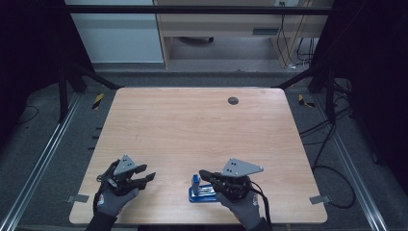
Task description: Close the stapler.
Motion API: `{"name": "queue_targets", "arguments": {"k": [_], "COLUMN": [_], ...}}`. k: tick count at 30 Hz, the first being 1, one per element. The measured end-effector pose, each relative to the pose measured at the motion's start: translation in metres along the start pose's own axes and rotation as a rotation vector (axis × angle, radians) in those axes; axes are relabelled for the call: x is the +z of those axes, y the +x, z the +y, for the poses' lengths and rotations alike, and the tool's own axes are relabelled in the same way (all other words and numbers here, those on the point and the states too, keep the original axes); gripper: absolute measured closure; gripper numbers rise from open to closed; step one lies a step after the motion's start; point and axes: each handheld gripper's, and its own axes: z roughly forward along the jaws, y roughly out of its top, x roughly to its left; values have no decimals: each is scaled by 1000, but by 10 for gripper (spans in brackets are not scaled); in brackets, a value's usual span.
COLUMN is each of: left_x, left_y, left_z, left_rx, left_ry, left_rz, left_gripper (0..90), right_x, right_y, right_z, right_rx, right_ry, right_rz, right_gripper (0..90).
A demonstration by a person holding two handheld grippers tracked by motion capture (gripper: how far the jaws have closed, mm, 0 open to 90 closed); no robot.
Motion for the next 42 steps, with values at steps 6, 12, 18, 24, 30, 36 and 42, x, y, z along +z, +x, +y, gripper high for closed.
{"name": "queue_targets", "arguments": {"k": [6, 12, 18, 24, 30, 36, 42], "left_x": [-1, 0, 0, 0, 0, 0, 1], "left_y": [0, 0, 1, 1, 0, 0, 0], "left_z": [0, 0, -1, -1, -1, -1, -1], "left_rx": [1, 4, 4, 8, 6, 8, 11], "left_ry": [-3, 0, -2, 0, 2, 1, 4], "left_rz": [3, 5, 2, 2, -1, -1, -2], "left_gripper": [510, 509, 509, 508, 507, 506, 506], "right_x": [5, 11, 22, 25, 19, 13, 6], "right_y": [6, 10, 17, 15, 12, 4, -7], "right_z": [1, 9, 15, 11, 9, -1, -13], "right_rx": [-19, -31, -52, -52, -44, -32, -13], "right_ry": [25, 25, 58, 86, 83, 105, 129], "right_rz": [5, 23, 33, 33, 22, 1, -27], "right_gripper": [900, 900, 900, 900, 900, 900, 900]}}
